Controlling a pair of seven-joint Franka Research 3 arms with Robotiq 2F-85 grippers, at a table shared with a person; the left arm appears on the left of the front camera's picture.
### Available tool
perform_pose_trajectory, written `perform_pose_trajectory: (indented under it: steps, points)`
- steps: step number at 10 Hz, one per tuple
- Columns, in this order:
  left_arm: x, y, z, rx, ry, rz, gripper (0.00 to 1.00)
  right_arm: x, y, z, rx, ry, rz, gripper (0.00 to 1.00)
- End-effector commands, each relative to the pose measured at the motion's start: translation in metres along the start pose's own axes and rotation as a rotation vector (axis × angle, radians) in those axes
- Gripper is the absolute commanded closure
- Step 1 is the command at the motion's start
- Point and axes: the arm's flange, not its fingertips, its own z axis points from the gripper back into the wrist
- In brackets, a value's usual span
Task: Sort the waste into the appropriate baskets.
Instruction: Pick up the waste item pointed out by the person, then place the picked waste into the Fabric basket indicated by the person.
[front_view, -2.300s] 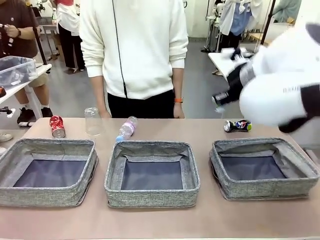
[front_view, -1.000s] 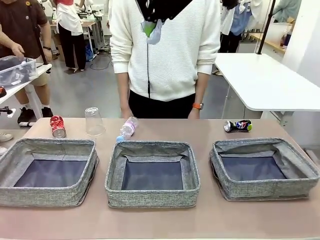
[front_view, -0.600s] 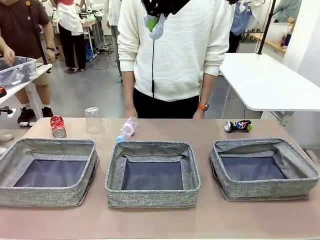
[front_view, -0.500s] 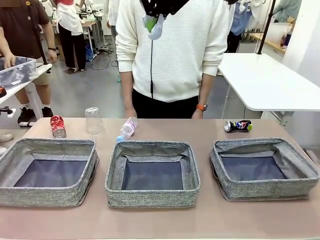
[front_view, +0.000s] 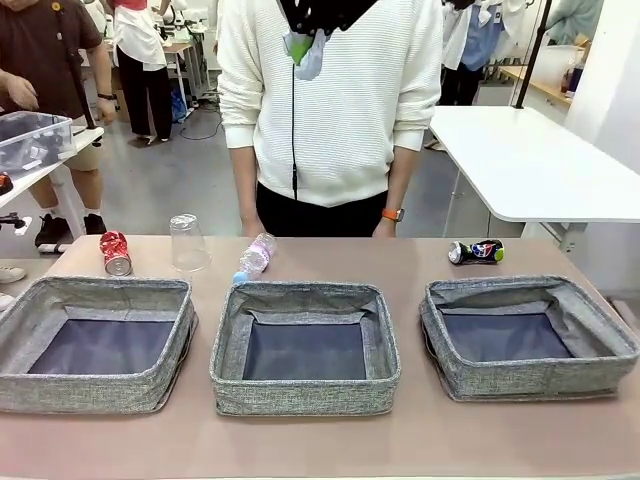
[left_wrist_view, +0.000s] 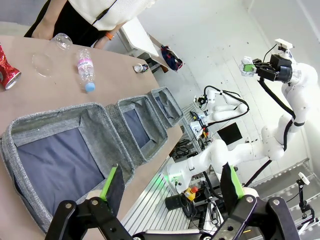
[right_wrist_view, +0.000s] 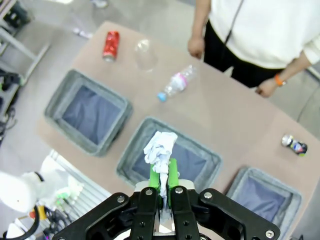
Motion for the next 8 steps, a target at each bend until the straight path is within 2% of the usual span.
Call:
perform_pose_trajectory:
  steps: [1, 8]
  points:
    - [0.001, -0.0022, -0.0003, -0.017, -0.011, -0.024, 0.0, -0.0009, -0.0002, -0.0001, -0.001, -0.002, 0.0, 0.94]
    - [0.001, -0.0022, -0.0003, -0.017, -0.011, -0.024, 0.0, -0.0009, -0.0002, -0.0001, -0.001, -0.002, 0.0, 0.94]
